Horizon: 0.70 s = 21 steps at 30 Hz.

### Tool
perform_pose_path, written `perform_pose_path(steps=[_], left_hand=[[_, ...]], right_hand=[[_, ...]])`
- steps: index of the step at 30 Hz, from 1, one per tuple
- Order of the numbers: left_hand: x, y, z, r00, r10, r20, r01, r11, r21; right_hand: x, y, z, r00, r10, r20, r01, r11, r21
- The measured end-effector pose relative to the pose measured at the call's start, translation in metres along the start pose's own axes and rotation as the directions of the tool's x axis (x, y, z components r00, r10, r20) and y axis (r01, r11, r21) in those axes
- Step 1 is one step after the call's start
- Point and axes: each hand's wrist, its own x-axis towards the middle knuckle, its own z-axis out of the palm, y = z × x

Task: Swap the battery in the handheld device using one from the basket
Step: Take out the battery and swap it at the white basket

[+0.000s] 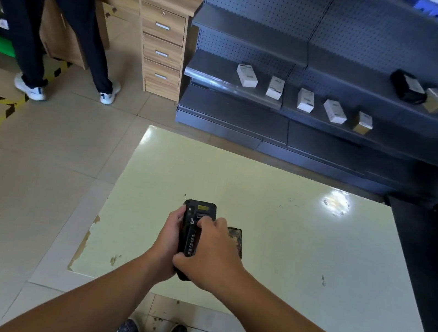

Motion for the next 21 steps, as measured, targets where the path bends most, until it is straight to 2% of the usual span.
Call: perform_pose_path(steps=[3,7,9,10,11,13,16,18,19,21], left_hand=[[0.002,-0.006,0.0,1.0,-0.02,0.006,0.02,1.0,-0.017],[0.013,-0.005,-0.007,0.997,-0.048,-0.069,0.048,0.999,0.003],[0.025,-0.006,-0.013,0.989,-0.026,-0.144,0.046,0.99,0.131],[0.031,-0.005,-0.016,0.98,0.038,-0.193,0.012,0.968,0.251],[0.038,-0.005,-0.02,0.962,0.145,-0.231,-0.046,0.922,0.385],[0.051,-0.006,-0.025,0.93,0.327,-0.166,-0.163,0.774,0.612],[0.08,-0.017,-0.042,0.885,0.466,0.007,-0.242,0.446,0.862],[0.102,-0.027,-0.052,0.839,0.537,0.087,-0.229,0.205,0.952],[0.11,-0.031,-0.056,0.831,0.544,0.115,-0.212,0.119,0.97],[0.119,-0.033,-0.058,0.843,0.525,0.116,-0.16,0.039,0.986]], right_hand=[[0.0,0.004,0.002,0.999,-0.005,0.044,0.007,0.998,-0.058],[0.003,0.01,0.013,0.994,-0.009,0.11,0.023,0.991,-0.134],[0.003,0.014,0.02,0.989,0.005,0.148,0.016,0.99,-0.138],[0.003,0.017,0.023,0.987,0.013,0.161,0.008,0.991,-0.134],[0.004,0.021,0.025,0.986,0.028,0.164,-0.007,0.992,-0.129],[0.005,0.029,0.023,0.987,0.067,0.144,-0.049,0.991,-0.127],[0.007,0.047,0.018,0.992,0.103,0.076,-0.091,0.986,-0.142],[0.007,0.059,0.014,0.991,0.129,0.045,-0.123,0.985,-0.122],[0.007,0.064,0.013,0.988,0.148,0.036,-0.143,0.983,-0.115],[0.007,0.076,0.011,0.982,0.188,0.028,-0.184,0.976,-0.115]])
